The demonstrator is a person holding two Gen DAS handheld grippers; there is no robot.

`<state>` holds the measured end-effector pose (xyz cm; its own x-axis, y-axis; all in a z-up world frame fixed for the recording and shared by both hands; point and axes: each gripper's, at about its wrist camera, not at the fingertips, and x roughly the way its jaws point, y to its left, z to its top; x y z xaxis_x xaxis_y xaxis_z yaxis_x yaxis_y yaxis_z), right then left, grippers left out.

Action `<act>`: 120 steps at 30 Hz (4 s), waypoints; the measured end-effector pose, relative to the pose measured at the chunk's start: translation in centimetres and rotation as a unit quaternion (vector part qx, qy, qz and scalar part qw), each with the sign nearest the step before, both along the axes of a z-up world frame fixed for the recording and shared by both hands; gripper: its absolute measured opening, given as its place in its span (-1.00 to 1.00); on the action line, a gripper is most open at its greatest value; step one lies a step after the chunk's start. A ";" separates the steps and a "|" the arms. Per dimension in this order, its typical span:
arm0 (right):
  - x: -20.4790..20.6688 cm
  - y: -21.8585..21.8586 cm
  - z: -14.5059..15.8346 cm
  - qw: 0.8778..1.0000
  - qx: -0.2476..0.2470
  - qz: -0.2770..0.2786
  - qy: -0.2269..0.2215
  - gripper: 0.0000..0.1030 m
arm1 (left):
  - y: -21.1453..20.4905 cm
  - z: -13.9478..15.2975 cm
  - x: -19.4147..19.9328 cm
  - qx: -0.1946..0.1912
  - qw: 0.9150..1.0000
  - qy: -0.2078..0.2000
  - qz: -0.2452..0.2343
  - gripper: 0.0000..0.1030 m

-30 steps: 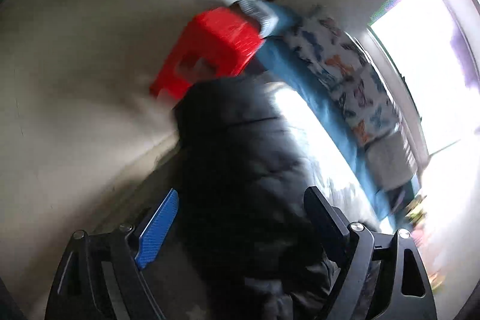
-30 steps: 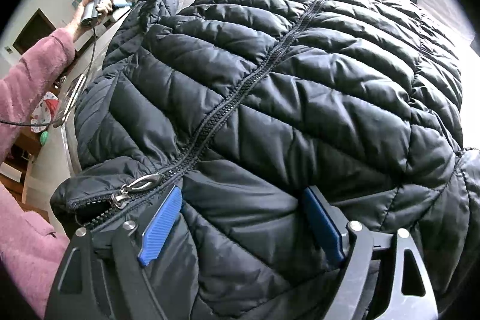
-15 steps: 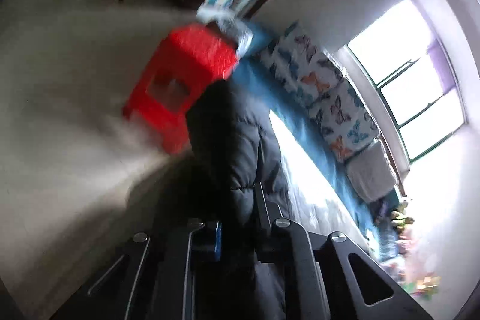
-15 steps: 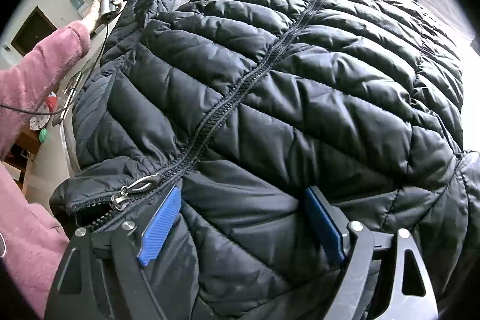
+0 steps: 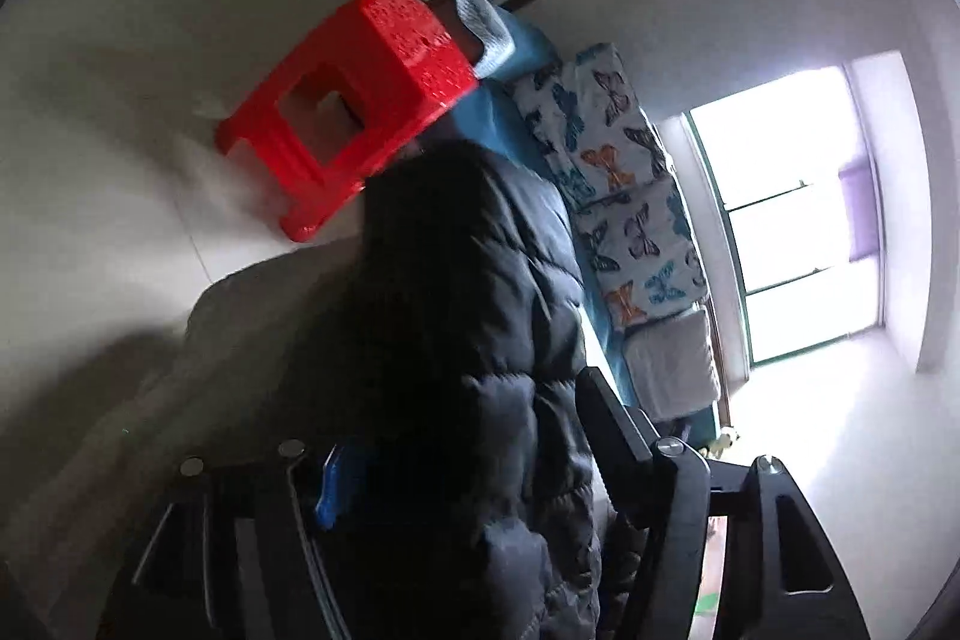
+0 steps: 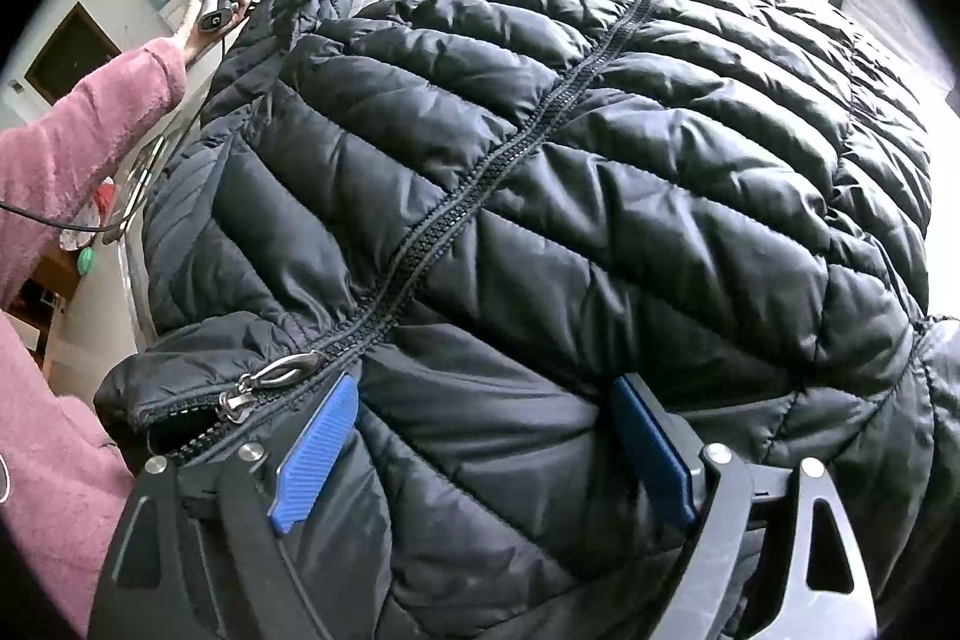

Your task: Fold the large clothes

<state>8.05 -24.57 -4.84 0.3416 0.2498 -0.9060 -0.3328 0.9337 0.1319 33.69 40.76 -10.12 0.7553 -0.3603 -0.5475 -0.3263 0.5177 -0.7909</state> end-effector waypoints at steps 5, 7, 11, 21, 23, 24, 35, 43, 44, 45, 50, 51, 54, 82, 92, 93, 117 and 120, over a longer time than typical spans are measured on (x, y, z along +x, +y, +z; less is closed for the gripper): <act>0.0 0.1 -0.1 1.000 -0.008 0.003 -0.001 0.85 | -2.6 1.3 1.3 0.008 1.000 -0.016 -0.022 -0.64; 0.0 0.3 -0.1 1.000 -0.012 0.005 -0.003 0.85 | -3.3 3.0 0.6 0.009 0.999 -0.033 -0.020 -0.69; 0.0 0.8 -0.1 1.000 -0.024 -0.005 -0.004 0.85 | -5.9 9.4 -1.4 0.042 0.995 -0.076 -0.041 -0.72; -1.7 -0.3 2.9 0.998 -0.006 -0.052 -0.047 0.85 | -18.0 24.8 -10.6 0.125 0.966 -0.182 -0.137 -0.72; -2.7 -0.8 3.6 0.996 -0.009 -0.057 -0.061 0.85 | -22.1 26.9 -13.2 0.145 0.956 -0.198 -0.163 -0.72; -3.2 -1.1 3.9 0.996 -0.009 -0.059 -0.065 0.85 | -23.9 27.5 -14.3 0.150 0.951 -0.206 -0.176 -0.72; -6.5 -4.8 4.2 0.990 0.004 -0.111 -0.092 0.85 | -47.1 25.7 -25.9 0.168 0.903 -0.215 -0.332 -0.77; -8.5 -7.7 3.1 0.984 0.024 -0.153 -0.088 0.85 | -63.0 14.5 -32.0 0.178 0.855 -0.136 -0.469 -0.77; -8.8 -8.1 3.1 0.983 0.028 -0.158 -0.089 0.85 | -64.3 12.9 -32.3 0.178 0.852 -0.122 -0.477 -0.77; -9.0 -8.4 3.1 0.982 0.032 -0.164 -0.088 0.85 | -65.9 11.1 -32.7 0.183 0.846 -0.100 -0.491 -0.77; -10.5 -9.9 3.7 0.978 0.036 -0.187 -0.087 0.85 | -68.1 3.7 -32.1 0.205 0.826 -0.036 -0.523 -0.76; -10.7 -10.1 4.0 0.977 0.037 -0.191 -0.090 0.85 | -68.4 3.1 -32.5 0.210 0.824 -0.034 -0.525 -0.73; -11.3 -10.9 5.9 0.972 0.039 -0.202 -0.115 0.85 | -68.6 2.8 -32.8 0.231 0.810 -0.048 -0.536 -0.70; -9.3 -10.6 4.6 0.970 0.032 -0.227 -0.083 0.85 | -67.2 7.7 -37.1 0.363 0.738 -0.097 -0.561 -0.29; -7.6 -9.6 7.0 0.967 0.037 -0.212 -0.139 0.85 | -65.0 8.1 -37.1 0.267 0.759 -0.119 -0.582 0.54; -7.3 -9.9 6.1 0.968 0.028 -0.216 -0.125 0.85 | -64.6 8.2 -37.1 0.269 0.757 -0.115 -0.584 0.54; -8.7 -8.1 8.6 0.961 -0.074 -0.210 -0.165 0.85 | -40.1 7.9 -27.6 0.314 0.859 -0.059 -0.401 0.21; -8.3 -5.8 10.0 0.964 -0.060 -0.177 -0.187 0.85 | -41.6 7.3 -28.9 0.346 0.843 -0.064 -0.407 0.21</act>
